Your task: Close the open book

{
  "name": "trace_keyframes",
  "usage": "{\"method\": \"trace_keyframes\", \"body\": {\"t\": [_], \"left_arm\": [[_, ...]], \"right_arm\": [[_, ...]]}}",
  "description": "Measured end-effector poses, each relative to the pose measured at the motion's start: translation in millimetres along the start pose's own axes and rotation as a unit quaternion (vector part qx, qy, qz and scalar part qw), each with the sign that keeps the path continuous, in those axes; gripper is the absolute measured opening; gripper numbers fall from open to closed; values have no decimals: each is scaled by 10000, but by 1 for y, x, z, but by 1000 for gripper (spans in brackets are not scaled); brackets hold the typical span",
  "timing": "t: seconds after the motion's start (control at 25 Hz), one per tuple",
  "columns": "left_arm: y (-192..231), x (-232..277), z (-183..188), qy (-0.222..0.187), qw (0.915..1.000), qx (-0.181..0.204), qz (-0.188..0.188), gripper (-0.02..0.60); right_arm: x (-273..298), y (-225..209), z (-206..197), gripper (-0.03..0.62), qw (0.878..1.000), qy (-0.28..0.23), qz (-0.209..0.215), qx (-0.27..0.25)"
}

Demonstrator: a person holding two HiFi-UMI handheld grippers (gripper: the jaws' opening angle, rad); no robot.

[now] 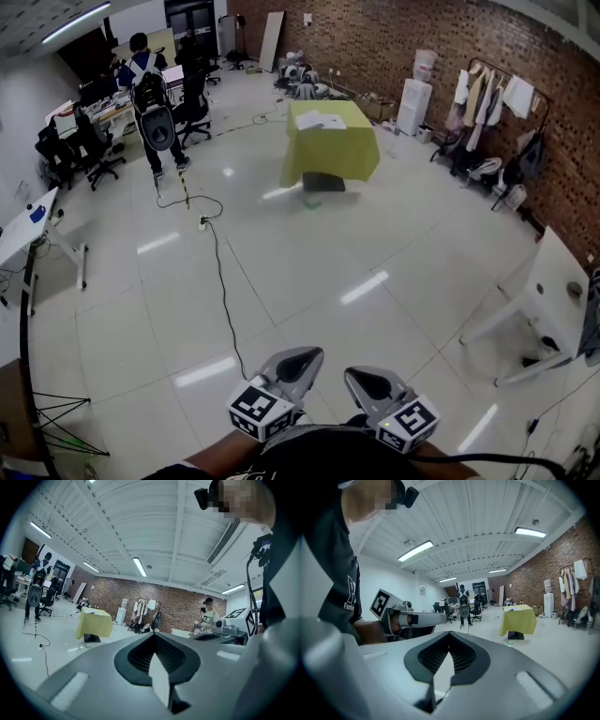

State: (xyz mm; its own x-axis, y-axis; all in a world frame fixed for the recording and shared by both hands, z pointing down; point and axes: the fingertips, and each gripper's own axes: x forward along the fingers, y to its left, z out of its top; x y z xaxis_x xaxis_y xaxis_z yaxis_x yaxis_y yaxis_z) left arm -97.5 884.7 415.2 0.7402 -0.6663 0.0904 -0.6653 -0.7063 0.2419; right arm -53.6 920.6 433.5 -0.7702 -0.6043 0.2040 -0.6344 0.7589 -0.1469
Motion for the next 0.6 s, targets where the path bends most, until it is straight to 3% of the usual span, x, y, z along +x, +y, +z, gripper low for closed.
{"method": "trace_keyframes", "body": {"t": [0.32,0.6], "left_arm": [[-6,24,1,96,9998,-2,-150,7],[3,51,1,64,9985,-542,75,8]], "right_arm": [[-10,-24,3,8,9995,-88,-223,224],[-10,-70,21,8,9975,-487,-342,392]]}}
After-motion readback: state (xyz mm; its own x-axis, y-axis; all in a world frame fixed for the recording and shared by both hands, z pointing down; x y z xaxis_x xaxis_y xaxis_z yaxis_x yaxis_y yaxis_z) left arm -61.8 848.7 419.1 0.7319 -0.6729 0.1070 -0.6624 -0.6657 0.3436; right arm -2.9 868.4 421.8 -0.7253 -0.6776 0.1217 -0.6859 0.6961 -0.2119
